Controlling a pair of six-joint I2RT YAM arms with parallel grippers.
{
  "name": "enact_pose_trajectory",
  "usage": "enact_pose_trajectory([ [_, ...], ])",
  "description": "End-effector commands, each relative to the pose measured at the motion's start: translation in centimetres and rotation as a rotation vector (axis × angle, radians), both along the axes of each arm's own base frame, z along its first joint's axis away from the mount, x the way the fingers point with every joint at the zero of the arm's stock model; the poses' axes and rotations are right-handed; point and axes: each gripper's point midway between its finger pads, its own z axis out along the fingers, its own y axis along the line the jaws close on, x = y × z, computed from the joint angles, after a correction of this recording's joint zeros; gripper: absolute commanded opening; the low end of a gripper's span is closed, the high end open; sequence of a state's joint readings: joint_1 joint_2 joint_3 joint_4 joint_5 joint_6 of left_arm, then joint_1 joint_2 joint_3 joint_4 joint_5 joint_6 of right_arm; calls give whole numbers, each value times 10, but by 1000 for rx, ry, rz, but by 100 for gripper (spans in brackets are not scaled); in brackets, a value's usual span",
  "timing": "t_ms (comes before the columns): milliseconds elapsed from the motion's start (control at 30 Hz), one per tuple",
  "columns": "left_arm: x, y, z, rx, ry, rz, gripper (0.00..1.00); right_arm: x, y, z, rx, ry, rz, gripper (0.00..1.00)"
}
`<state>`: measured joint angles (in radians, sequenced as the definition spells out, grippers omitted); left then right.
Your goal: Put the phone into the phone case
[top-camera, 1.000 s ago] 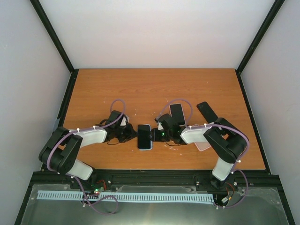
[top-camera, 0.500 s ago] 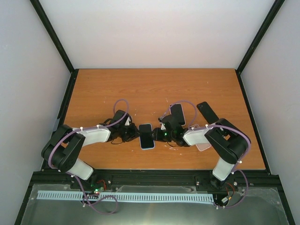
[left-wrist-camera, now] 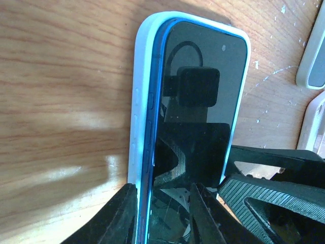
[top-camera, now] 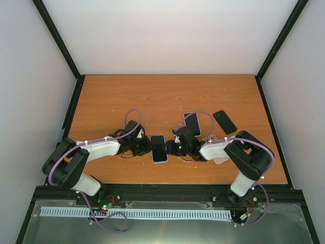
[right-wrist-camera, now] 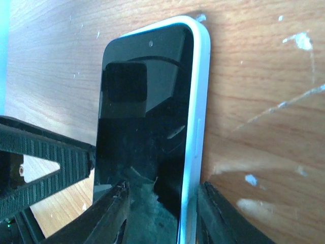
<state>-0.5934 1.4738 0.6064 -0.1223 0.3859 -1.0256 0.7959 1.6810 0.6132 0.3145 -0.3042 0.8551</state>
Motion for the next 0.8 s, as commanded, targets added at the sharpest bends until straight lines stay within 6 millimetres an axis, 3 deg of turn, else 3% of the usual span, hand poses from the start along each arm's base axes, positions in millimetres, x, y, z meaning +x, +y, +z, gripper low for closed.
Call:
enact_pose_trajectory([
  [0, -2, 1, 6, 15, -22, -10, 30, -10, -6, 0, -17, 15, -11, 37],
  [133, -7, -2, 4, -19, -18, -25, 30, -11, -8, -1, -39, 18, -22, 38],
  [367, -15, -9, -6, -77, 12, -49, 17, -18, 5, -8, -11, 49, 3, 40],
  [567, -25, -6, -10, -106, 24, -46, 6, -10, 23, 27, 103, -37, 64, 38],
  [767, -29, -6, -9, -120, 28, -49, 6, -18, 42, 56, 287, -1, 101, 38],
])
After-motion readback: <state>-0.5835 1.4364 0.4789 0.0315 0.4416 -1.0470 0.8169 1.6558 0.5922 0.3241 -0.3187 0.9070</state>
